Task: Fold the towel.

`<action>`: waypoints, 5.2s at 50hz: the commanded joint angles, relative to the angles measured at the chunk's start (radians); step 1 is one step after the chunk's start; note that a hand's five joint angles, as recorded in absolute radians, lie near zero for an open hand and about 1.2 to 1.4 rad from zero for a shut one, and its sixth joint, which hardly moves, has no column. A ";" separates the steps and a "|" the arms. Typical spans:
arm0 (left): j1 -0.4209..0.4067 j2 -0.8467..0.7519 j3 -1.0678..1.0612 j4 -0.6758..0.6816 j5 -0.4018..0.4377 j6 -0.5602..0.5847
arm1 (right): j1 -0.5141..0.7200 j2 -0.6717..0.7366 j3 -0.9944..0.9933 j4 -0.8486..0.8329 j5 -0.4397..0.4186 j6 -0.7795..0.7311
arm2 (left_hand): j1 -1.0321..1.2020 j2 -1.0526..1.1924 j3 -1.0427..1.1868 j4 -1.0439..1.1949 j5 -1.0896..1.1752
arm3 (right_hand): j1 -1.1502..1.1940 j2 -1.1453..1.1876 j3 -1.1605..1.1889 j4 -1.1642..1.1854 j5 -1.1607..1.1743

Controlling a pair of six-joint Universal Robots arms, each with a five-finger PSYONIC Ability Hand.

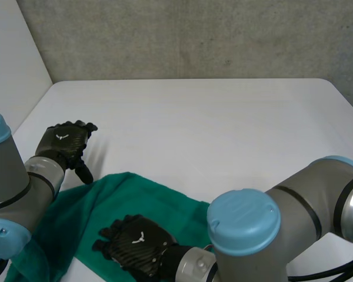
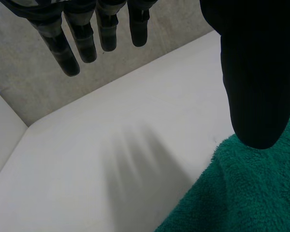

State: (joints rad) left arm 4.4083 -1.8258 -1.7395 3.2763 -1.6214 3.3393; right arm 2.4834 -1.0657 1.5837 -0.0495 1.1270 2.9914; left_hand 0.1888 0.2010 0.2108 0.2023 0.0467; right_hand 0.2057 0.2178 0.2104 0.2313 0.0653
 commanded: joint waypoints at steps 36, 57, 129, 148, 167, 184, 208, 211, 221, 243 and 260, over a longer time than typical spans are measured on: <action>0.019 0.013 -0.002 0.000 -0.003 -0.011 | 0.068 0.110 0.027 -0.127 0.192 -0.126 | -0.014 -0.026 -0.036 -0.028 -0.047 | -0.031 -0.043 -0.036 -0.057 -0.065; 0.017 0.014 -0.005 0.000 -0.006 -0.011 | 0.051 0.105 0.019 -0.141 0.264 -0.201 | -0.014 -0.026 -0.036 -0.028 -0.047 | -0.031 -0.043 -0.036 -0.057 -0.065; -0.076 -0.053 0.121 -0.041 0.054 0.227 | -0.592 -0.079 -0.263 0.016 0.490 -0.474 | 1.207 1.195 1.185 1.194 1.175 | 1.191 1.178 1.186 1.165 1.156; 0.032 0.362 0.126 -0.294 0.208 0.028 | -0.679 -0.359 -0.349 0.507 0.402 -0.695 | 1.207 1.195 1.185 1.194 1.175 | 1.191 1.178 1.186 1.165 1.156; 0.045 -0.350 0.467 -0.103 0.106 0.043 | -0.672 0.156 -0.636 0.367 0.395 -0.526 | 1.207 1.195 1.185 1.194 1.175 | 1.191 1.178 1.186 1.165 1.156; 0.019 -0.416 0.491 0.275 0.087 0.135 | -0.592 0.230 -0.555 0.111 0.537 -0.414 | -0.014 -0.026 -0.036 -0.028 -0.047 | 1.191 1.178 1.186 1.165 1.156; -0.199 0.138 -0.276 0.045 0.097 0.149 | -0.587 0.119 -0.311 0.030 0.528 -0.404 | 0.113 0.101 0.091 0.099 0.080 | 1.191 1.178 1.186 1.165 1.156; -0.199 0.082 -0.265 0.048 0.086 0.149 | -0.586 0.119 -0.295 0.020 0.527 -0.404 | 0.133 0.121 0.111 0.120 0.101 | 1.191 1.178 1.186 1.165 1.156; -0.159 -0.084 -0.187 0.057 0.015 0.150 | -0.586 0.118 -0.266 0.005 0.525 -0.407 | 0.157 0.145 0.135 0.143 0.124 | 1.191 1.178 1.186 1.165 1.156; -0.132 -0.153 -0.175 0.147 0.014 0.192 | -0.584 0.110 -0.240 -0.016 0.525 -0.417 | 0.251 0.239 0.229 0.237 0.218 | 1.191 1.178 1.186 1.165 1.156; -0.110 -0.164 -0.166 0.232 0.014 0.232 | -0.581 0.112 -0.240 -0.016 0.525 -0.419 | 0.430 0.417 0.408 0.416 0.397 | 1.191 1.178 1.186 1.165 1.156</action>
State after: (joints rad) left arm 4.2960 -1.9906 -1.9156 3.4864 -1.6085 3.5715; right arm 1.9010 -0.9545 1.3440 -0.0666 1.6521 2.5729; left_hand 0.4903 0.4879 0.4883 0.4894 0.2178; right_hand 0.9695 1.1774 1.1820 1.1890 0.9910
